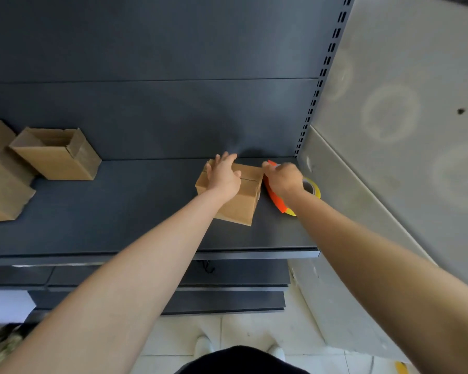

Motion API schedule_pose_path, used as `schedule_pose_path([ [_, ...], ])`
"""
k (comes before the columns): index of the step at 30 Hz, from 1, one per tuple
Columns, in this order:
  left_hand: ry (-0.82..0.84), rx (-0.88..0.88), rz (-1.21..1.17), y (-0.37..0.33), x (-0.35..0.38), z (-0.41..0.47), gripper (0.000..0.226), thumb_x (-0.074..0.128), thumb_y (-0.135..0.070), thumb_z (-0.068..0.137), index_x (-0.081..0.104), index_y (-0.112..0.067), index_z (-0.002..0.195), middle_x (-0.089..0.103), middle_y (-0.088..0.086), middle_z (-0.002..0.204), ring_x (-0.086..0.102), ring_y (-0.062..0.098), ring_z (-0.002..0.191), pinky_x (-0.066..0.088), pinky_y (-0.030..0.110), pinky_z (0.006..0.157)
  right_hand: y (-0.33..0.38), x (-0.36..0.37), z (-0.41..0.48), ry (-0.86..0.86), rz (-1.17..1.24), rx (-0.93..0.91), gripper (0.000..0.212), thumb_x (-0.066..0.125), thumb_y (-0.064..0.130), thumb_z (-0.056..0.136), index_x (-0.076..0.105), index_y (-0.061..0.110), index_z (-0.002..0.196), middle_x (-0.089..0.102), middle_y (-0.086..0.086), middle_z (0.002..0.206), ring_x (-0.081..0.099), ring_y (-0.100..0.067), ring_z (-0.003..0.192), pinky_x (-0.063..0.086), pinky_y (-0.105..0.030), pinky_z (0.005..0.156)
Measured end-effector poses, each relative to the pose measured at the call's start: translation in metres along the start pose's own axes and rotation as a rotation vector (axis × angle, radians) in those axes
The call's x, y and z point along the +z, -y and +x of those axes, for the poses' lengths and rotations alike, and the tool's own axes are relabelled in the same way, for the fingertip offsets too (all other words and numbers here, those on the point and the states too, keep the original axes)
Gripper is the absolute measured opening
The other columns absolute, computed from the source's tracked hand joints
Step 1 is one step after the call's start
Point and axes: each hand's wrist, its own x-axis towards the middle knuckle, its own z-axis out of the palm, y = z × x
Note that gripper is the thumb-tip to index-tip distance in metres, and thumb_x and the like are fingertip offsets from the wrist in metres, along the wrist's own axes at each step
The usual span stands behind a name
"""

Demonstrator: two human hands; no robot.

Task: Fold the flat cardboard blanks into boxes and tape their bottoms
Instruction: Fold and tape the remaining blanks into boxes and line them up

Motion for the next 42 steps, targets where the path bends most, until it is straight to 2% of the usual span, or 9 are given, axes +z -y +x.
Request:
schedule_pose_path([
  [5,-0.121,-0.157,0.049,0.017,0.000,0.007,0.084,0.063,-0.045,0.086,0.024,-0.003,0.146,0.024,0.015,0.155,0.025,0.029,0.142,0.023,0.037,0.114,0.009,0.015,-0.014,0.131,0.349,0.201,0.035,0.066,0.032,0.087,0.043,0.008,0.075,0.060,-0.014,0.083,0.067,-0.034,0.077,0.057,-0.043,0.082],
  [8,-0.167,-0.225,-0.007,0.023,-0.008,0.008,0.068,0.068,-0.049,0.080,0.048,-0.004,0.126,0.054,0.011,0.131,0.051,0.030,0.121,0.042,0.033,0.085,0.012,0.017,-0.014,0.151,0.357,0.171,0.029,0.063,0.023,0.089,0.055,0.001,0.108,0.060,-0.011,0.091,0.067,-0.030,0.086,0.058,-0.042,0.081],
  [10,-0.154,-0.281,-0.085,0.030,-0.015,0.013,0.061,0.070,-0.049,0.079,0.054,-0.006,0.120,0.059,0.007,0.125,0.056,0.029,0.115,0.041,0.031,0.075,0.015,0.015,-0.013,0.169,0.391,0.235,0.019,0.061,0.019,0.092,0.052,0.002,0.096,0.058,-0.010,0.093,0.065,-0.028,0.091,0.057,-0.037,0.077],
  [19,-0.042,-0.320,-0.220,0.045,-0.024,0.018,0.057,0.055,-0.050,0.090,0.052,-0.013,0.133,0.056,0.004,0.132,0.053,0.029,0.119,0.047,0.037,0.094,0.026,0.011,-0.019,0.244,0.512,0.354,0.039,0.052,0.009,0.097,0.040,0.004,0.134,0.062,-0.013,0.110,0.061,-0.019,0.069,0.047,-0.024,0.033],
  [23,0.031,-0.293,-0.412,0.053,-0.033,0.015,0.028,0.047,-0.029,0.098,0.058,-0.019,0.121,0.056,-0.004,0.115,0.055,0.020,0.103,0.039,0.029,0.081,0.029,0.015,-0.026,0.221,0.651,0.359,0.037,0.043,0.003,0.097,0.039,0.017,0.131,0.056,-0.010,0.122,0.060,-0.021,0.075,0.049,-0.027,0.036],
  [27,-0.024,-0.217,-0.696,0.065,-0.045,0.006,0.036,0.049,0.001,0.093,0.063,-0.017,0.120,0.059,-0.005,0.115,0.053,0.012,0.105,0.042,0.025,0.093,0.041,0.017,-0.033,0.146,0.751,0.390,0.032,0.047,0.040,0.096,0.048,0.017,0.118,0.058,-0.003,0.113,0.063,-0.028,0.101,0.056,-0.042,0.072],
  [31,-0.053,-0.253,-0.882,0.081,-0.058,0.002,0.036,0.045,0.005,0.078,0.068,-0.020,0.089,0.067,0.002,0.097,0.058,0.023,0.095,0.047,0.036,0.089,0.046,0.025,-0.037,0.128,0.775,0.383,0.037,0.049,0.053,0.092,0.053,0.019,0.105,0.048,0.001,0.080,0.050,-0.018,0.063,0.047,-0.030,0.054],
  [35,-0.094,-0.303,-0.861,0.096,-0.059,-0.004,0.026,0.059,-0.015,0.091,0.061,-0.010,0.116,0.062,0.001,0.111,0.056,0.019,0.100,0.046,0.032,0.088,0.052,0.043,-0.042,0.161,0.754,0.338,0.041,0.051,0.054,0.091,0.049,0.017,0.074,0.045,0.002,0.064,0.040,-0.012,0.034,0.034,-0.017,0.038],
  [42,-0.078,-0.309,-0.790,0.132,-0.057,-0.013,0.048,0.046,0.016,0.085,0.060,-0.010,0.122,0.064,-0.001,0.104,0.057,0.015,0.099,0.043,0.026,0.086,0.054,0.069,-0.047,0.246,0.710,0.375,0.075,0.032,0.068,0.091,0.052,0.007,0.130,0.059,-0.004,0.129,0.056,-0.027,0.117,0.041,-0.040,0.090],
])
